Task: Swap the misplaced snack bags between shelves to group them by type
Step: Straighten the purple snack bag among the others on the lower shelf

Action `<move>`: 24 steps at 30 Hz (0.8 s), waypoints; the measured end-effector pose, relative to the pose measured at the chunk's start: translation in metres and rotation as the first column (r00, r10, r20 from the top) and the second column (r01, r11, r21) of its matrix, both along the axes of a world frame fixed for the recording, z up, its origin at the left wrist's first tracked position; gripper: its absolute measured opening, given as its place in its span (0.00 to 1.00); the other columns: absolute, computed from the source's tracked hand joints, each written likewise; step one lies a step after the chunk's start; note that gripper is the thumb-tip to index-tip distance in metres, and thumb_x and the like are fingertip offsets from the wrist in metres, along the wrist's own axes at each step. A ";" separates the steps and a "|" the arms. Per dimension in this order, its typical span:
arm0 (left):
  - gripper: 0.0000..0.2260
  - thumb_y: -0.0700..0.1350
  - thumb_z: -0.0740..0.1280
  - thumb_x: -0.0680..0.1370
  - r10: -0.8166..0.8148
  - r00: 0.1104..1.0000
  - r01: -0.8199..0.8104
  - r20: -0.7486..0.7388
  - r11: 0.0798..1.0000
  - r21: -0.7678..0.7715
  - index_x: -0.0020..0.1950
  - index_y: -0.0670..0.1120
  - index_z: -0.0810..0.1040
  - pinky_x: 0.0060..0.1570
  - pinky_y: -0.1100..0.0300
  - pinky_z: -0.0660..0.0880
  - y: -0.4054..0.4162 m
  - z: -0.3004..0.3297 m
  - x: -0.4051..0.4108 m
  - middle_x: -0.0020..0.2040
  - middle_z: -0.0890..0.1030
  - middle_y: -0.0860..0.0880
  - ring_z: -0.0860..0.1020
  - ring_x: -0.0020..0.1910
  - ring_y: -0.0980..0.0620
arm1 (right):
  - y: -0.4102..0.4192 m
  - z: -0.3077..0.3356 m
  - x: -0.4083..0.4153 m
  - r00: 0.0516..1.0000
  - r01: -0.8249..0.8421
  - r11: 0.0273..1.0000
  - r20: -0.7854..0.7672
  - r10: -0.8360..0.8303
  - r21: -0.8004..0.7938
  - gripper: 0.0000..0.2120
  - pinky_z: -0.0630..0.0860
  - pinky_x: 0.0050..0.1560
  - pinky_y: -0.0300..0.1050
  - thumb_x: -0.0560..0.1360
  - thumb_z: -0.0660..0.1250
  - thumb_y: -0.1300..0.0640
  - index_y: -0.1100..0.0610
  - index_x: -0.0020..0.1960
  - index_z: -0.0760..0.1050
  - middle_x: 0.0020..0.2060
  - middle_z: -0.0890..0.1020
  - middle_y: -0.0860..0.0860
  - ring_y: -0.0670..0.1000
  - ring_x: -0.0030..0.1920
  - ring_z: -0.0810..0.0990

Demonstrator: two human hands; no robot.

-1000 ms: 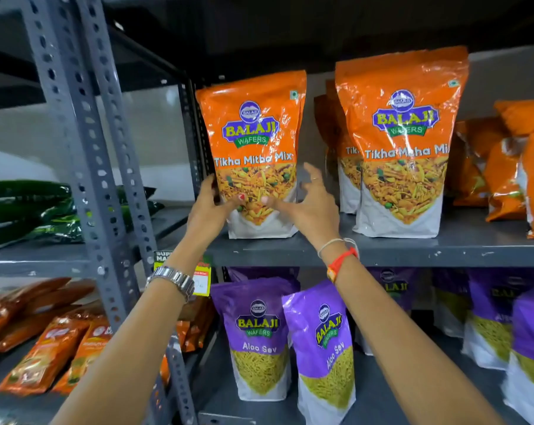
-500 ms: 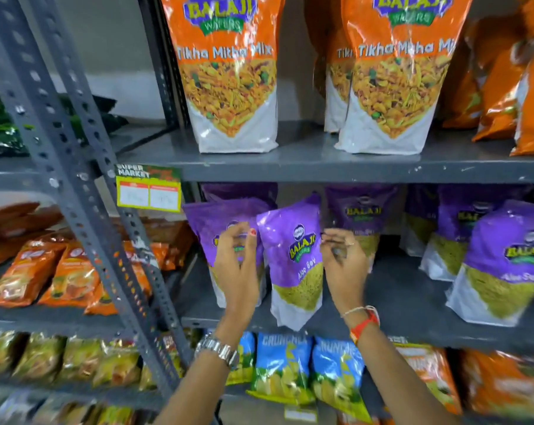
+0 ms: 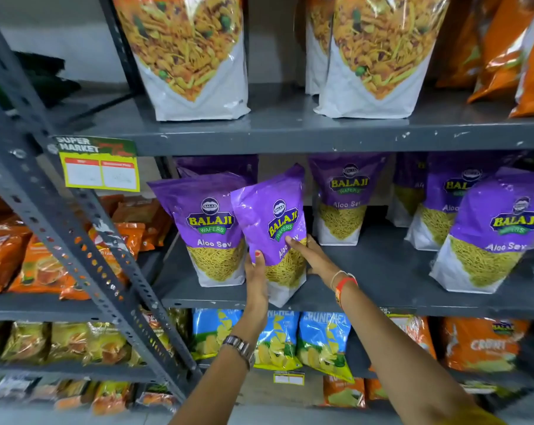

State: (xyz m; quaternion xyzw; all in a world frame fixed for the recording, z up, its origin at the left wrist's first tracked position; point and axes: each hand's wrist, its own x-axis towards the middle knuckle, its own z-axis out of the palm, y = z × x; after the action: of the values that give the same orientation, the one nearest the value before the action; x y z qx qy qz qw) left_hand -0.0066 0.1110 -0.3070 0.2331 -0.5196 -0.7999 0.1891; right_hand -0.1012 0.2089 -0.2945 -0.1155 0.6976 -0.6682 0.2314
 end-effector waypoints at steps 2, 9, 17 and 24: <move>0.40 0.69 0.64 0.64 0.013 1.000 -0.013 -0.009 1.000 -0.003 0.72 0.52 0.62 0.70 0.39 0.65 -0.003 -0.017 -0.011 0.72 0.69 0.46 0.69 0.70 0.45 | 0.003 -0.003 0.001 1.000 0.005 1.000 -0.026 -0.005 -0.006 0.16 0.77 0.52 0.44 0.75 0.67 0.49 0.48 0.63 0.72 0.57 0.82 0.49 0.45 0.55 0.80; 0.19 0.55 0.52 0.80 -0.069 0.995 0.080 0.070 0.983 -0.163 0.69 0.51 0.64 0.69 0.37 0.65 0.018 0.020 -0.017 0.71 0.69 0.37 0.69 0.69 0.40 | 0.041 -0.003 0.003 0.988 0.112 0.989 -0.096 -0.122 -0.096 0.23 0.75 0.55 0.42 0.71 0.71 0.45 0.45 0.65 0.72 0.58 0.83 0.44 0.43 0.59 0.79; 0.23 0.59 0.48 0.80 -0.337 0.923 0.372 0.188 0.907 -0.200 0.70 0.49 0.66 0.47 0.52 0.76 0.053 0.038 -0.064 0.64 0.75 0.48 0.75 0.60 0.48 | 0.105 -0.004 -0.009 0.920 0.342 0.929 -0.150 -0.361 -0.140 0.20 0.76 0.60 0.48 0.67 0.74 0.43 0.47 0.56 0.76 0.52 0.85 0.46 0.45 0.55 0.82; 0.22 0.60 0.49 0.79 -0.438 0.863 0.492 0.250 0.843 -0.220 0.67 0.51 0.69 0.51 0.48 0.75 0.073 0.025 -0.080 0.62 0.77 0.47 0.76 0.61 0.46 | 0.127 -0.028 -0.002 0.883 0.437 0.887 -0.119 -0.455 -0.150 0.16 0.78 0.54 0.41 0.70 0.74 0.49 0.48 0.55 0.74 0.52 0.83 0.48 0.47 0.55 0.82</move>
State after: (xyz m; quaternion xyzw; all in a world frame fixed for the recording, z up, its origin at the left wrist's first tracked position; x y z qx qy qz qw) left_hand -0.0865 0.1840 -0.2820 0.1463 -0.6825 -0.7154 -0.0313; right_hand -0.1028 0.3358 -0.3221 -0.0156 0.6797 -0.7332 0.0106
